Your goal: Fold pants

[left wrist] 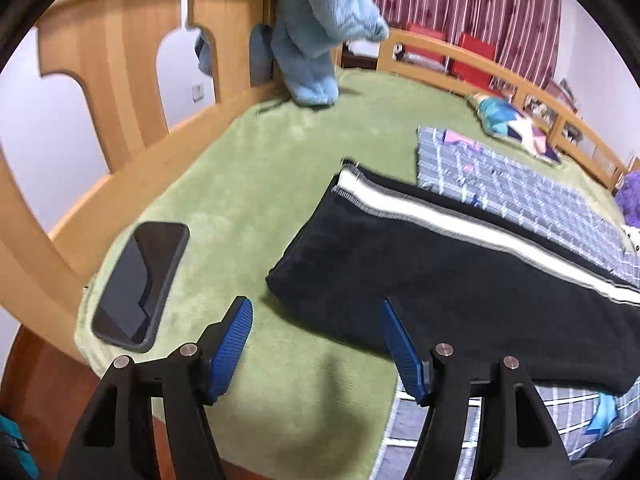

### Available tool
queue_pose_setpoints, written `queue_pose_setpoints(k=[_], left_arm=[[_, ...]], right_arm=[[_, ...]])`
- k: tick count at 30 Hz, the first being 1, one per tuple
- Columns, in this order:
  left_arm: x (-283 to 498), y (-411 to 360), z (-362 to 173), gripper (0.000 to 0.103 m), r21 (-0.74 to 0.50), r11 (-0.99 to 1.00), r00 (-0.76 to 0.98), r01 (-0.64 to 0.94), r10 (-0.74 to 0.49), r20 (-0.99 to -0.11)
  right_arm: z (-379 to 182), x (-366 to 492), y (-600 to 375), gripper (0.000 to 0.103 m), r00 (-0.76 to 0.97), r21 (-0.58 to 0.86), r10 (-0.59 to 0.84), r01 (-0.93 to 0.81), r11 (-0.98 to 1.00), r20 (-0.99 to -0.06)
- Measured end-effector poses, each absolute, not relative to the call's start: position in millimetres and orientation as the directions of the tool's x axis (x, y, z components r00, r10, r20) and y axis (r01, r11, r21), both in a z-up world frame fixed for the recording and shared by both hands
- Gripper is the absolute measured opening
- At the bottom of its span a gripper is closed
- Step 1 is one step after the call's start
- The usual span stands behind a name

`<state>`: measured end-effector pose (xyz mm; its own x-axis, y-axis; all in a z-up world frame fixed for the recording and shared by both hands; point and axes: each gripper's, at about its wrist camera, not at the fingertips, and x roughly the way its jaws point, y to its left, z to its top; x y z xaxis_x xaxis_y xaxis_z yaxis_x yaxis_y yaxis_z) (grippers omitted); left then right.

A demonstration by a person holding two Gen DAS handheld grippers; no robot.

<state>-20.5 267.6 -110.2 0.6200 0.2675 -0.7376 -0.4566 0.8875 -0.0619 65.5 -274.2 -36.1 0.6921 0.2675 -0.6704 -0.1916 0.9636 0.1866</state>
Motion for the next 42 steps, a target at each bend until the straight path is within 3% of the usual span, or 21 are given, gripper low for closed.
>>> queue_pose_setpoints(k=[11,16,18,20,29,32,38,40,42], left_arm=[[-19,249,-60,0.064,-0.065,0.892,0.674,-0.448,0.289,-0.680],[-4,266,-95,0.064,-0.153,0.874,0.665,-0.462,0.227,-0.711],[-1,283,-117,0.064,-0.218,0.846,0.662,-0.487,0.194,-0.724],[-2,304,-142,0.064,-0.315,0.809,0.667,-0.496,0.122,-0.735],[8,332,-207,0.062,-0.525,0.709,0.701,-0.472,-0.059,-0.711],[10,332,-213,0.053,-0.514,0.719,0.717,-0.467,-0.032,-0.696],[14,335,-219,0.047,-0.526,0.715,0.740,-0.461,-0.018,-0.673],[16,338,-219,0.047,-0.548,0.693,0.748,-0.469,-0.019,-0.663],[16,344,-220,0.047,-0.582,0.660,0.760,-0.475,-0.027,-0.650]], right_arm=[[-45,67,-204,0.059,0.619,0.336,0.469,-0.327,0.883,-0.630],[-61,67,-197,0.059,0.648,0.185,0.402,-0.379,0.907,-0.646],[-74,71,-204,0.059,0.647,0.198,0.407,-0.373,0.906,-0.645],[-90,81,-211,0.049,0.608,0.165,0.346,-0.334,0.928,-0.715],[-97,84,-236,0.049,0.638,0.159,0.320,-0.298,0.941,-0.701],[-101,90,-239,0.049,0.639,0.140,0.296,-0.284,0.949,-0.710],[-112,100,-242,0.048,0.614,0.159,0.284,-0.251,0.955,-0.737],[-112,101,-242,0.039,0.615,0.154,0.286,-0.258,0.954,-0.735],[-109,99,-244,0.037,0.648,0.129,0.261,-0.244,0.961,-0.715]])
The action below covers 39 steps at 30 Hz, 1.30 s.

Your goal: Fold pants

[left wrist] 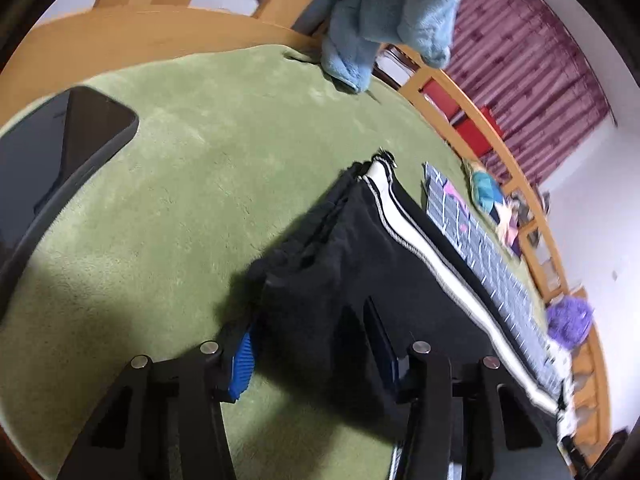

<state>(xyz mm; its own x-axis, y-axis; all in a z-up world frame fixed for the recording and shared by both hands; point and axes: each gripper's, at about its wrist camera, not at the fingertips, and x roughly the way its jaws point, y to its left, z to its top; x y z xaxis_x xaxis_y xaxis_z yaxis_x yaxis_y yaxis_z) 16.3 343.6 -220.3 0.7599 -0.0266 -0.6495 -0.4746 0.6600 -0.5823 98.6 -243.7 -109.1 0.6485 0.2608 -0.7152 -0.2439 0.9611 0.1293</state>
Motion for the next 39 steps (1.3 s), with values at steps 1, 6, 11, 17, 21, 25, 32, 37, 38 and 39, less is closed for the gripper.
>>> queue_pose_setpoints(k=[1,6,11,17,21,25,32,37,38,39], left_arm=[[16,346,-221,0.047,-0.601,0.642,0.768,-0.476,-0.030,-0.640],[18,352,-225,0.047,-0.637,0.605,0.781,-0.477,-0.040,-0.623],[22,356,-227,0.048,-0.648,0.584,0.779,-0.488,-0.043,-0.626],[11,355,-227,0.048,-0.678,0.511,0.793,-0.528,0.011,-0.609],[11,353,-230,0.052,-0.700,0.510,0.813,-0.500,-0.002,-0.582],[11,359,-232,0.051,-0.741,0.487,0.840,-0.463,-0.027,-0.542],[14,338,-195,0.021,-0.599,0.619,0.803,-0.507,0.088,-0.589],[21,262,-116,0.021,-0.277,0.844,0.792,-0.459,0.247,-0.558],[23,244,-100,0.021,-0.237,0.867,0.801,-0.439,0.258,-0.541],[27,223,-83,0.021,-0.199,0.890,0.811,-0.411,0.257,-0.526]], right_arm=[[-107,97,-246,0.037,0.668,0.128,0.250,-0.227,0.965,-0.701],[-110,108,-263,0.036,0.603,0.275,0.333,-0.190,0.942,-0.725],[-110,111,-275,0.036,0.594,0.297,0.329,-0.155,0.942,-0.734],[-106,96,-290,0.036,0.637,0.237,0.273,-0.144,0.961,-0.721],[-110,86,-306,0.037,0.651,0.326,0.313,-0.105,0.939,-0.691],[-115,90,-295,0.037,0.630,0.370,0.375,-0.146,0.917,-0.680],[-107,103,-247,0.037,0.598,0.378,0.500,-0.328,0.866,-0.626],[-108,92,-255,0.037,0.612,0.382,0.511,-0.340,0.859,-0.604],[-110,88,-261,0.036,0.618,0.379,0.504,-0.334,0.863,-0.603],[-112,85,-268,0.037,0.624,0.369,0.490,-0.323,0.871,-0.609]])
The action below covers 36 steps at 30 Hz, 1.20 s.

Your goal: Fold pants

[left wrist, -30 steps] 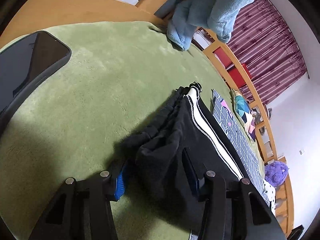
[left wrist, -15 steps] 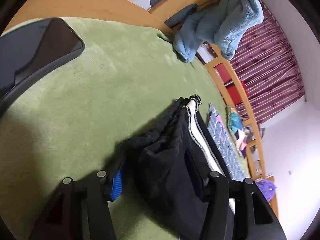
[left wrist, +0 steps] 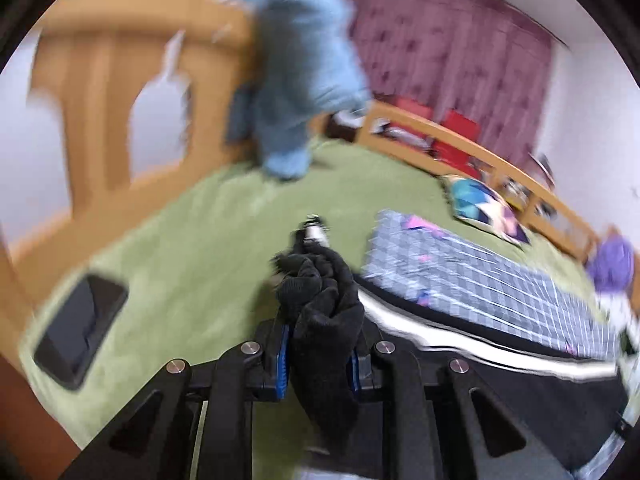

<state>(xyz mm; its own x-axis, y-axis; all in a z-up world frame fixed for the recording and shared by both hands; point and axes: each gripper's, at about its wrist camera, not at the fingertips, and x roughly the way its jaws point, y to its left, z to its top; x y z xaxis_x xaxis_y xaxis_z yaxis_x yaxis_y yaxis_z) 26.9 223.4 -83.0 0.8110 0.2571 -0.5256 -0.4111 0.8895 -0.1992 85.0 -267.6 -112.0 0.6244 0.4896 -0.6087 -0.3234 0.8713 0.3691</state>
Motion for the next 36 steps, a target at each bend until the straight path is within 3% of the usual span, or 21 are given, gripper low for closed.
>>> queue_pose_setpoints(k=[5,8,15,19,22,24,26,27,33,36], left_arm=[[52,98,-26,0.020,0.001,0.982,0.866,-0.190,0.169,-0.470],[67,18,-27,0.020,0.075,0.996,0.871,-0.051,0.081,-0.484],[111,-115,-99,0.020,0.000,0.991,0.772,0.137,-0.107,-0.626],[102,-159,-146,0.021,-0.003,0.979,0.682,0.205,-0.145,-0.716],[98,-157,-163,0.025,-0.053,0.974,0.610,0.221,-0.180,-0.772],[88,-139,-152,0.035,-0.142,0.961,0.606,0.236,-0.260,-0.751],[80,-122,-142,0.051,-0.190,0.951,0.609,0.243,-0.302,-0.734],[73,-110,-135,0.054,-0.202,0.949,0.619,0.241,-0.311,-0.722],[60,-29,-119,0.061,-0.193,0.973,0.691,0.128,-0.227,-0.686],[62,3,-127,0.062,-0.157,0.986,0.699,0.048,-0.146,-0.700]], right_arm=[[-139,73,-304,0.036,0.648,0.350,0.431,-0.259,0.900,-0.628],[-157,67,-334,0.033,0.642,0.352,0.396,-0.204,0.913,-0.656],[-166,54,-394,0.033,0.683,0.433,0.389,-0.117,0.894,-0.618],[-164,53,-407,0.033,0.689,0.450,0.400,-0.119,0.885,-0.605],[-164,54,-405,0.033,0.684,0.444,0.407,-0.133,0.886,-0.606],[-164,56,-401,0.033,0.678,0.431,0.407,-0.145,0.891,-0.612],[-166,57,-395,0.034,0.667,0.422,0.415,-0.163,0.892,-0.619],[-167,58,-390,0.034,0.658,0.415,0.419,-0.173,0.893,-0.625],[-169,58,-359,0.034,0.619,0.401,0.453,-0.233,0.886,-0.641],[-165,61,-340,0.041,0.602,0.419,0.497,-0.279,0.864,-0.625]])
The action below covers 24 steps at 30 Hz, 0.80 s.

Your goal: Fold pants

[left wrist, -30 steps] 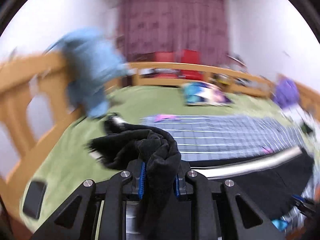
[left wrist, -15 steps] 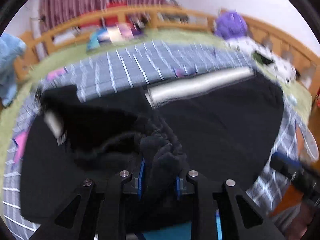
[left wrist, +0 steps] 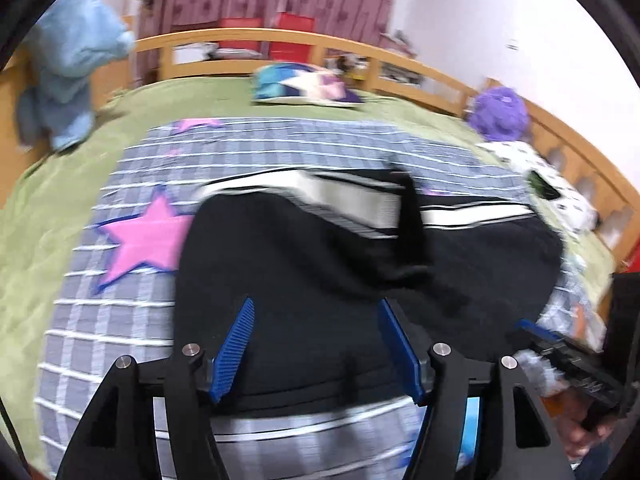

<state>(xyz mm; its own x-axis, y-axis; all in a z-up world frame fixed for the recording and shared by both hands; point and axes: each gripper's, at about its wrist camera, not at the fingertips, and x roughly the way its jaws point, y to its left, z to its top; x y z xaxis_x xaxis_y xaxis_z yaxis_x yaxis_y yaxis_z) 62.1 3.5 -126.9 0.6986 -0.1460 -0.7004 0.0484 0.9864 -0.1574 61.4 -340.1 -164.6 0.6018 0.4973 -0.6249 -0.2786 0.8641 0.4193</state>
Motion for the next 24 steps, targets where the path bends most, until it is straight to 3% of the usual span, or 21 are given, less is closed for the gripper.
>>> queue_pose_setpoints(k=[3,5,9,10,11,14,17,19,22,24], left_arm=[[64,36,-144,0.062,-0.146,0.989,0.681,-0.029,-0.087,-0.727],[66,53,-153,0.062,-0.197,0.979,0.662,-0.051,-0.115,-0.741],[71,74,-168,0.062,-0.269,0.960,0.629,-0.077,-0.163,-0.760],[75,76,-174,0.062,-0.284,0.955,0.614,-0.088,-0.172,-0.771],[77,79,-182,0.062,-0.310,0.946,0.594,-0.098,-0.194,-0.780],[78,80,-193,0.063,-0.345,0.934,0.555,-0.095,-0.237,-0.797],[68,79,-175,0.062,-0.337,0.940,0.604,-0.056,-0.236,-0.761],[65,81,-169,0.063,-0.350,0.935,0.621,-0.050,-0.246,-0.744],[68,80,-174,0.063,-0.374,0.926,0.600,-0.056,-0.268,-0.754],[74,74,-188,0.063,-0.336,0.939,0.547,-0.077,-0.241,-0.801]], right_arm=[[-161,71,-317,0.047,0.591,0.420,0.509,-0.294,0.858,-0.626],[-162,84,-302,0.054,0.578,0.439,0.516,-0.282,0.853,-0.632],[-186,121,-287,0.057,0.545,0.459,0.474,-0.176,0.871,-0.691],[-198,130,-285,0.053,0.521,0.475,0.472,-0.140,0.869,-0.711],[-205,133,-283,0.033,0.518,0.475,0.463,-0.119,0.872,-0.719],[-195,125,-275,0.022,0.584,0.418,0.429,-0.163,0.894,-0.689],[-168,106,-302,0.021,0.638,0.551,0.532,-0.195,0.811,-0.557],[-166,101,-302,0.021,0.641,0.501,0.492,-0.189,0.845,-0.589],[-204,103,-287,0.026,0.523,0.391,0.427,-0.184,0.902,-0.738],[-200,92,-287,0.030,0.568,0.369,0.423,-0.214,0.904,-0.706]])
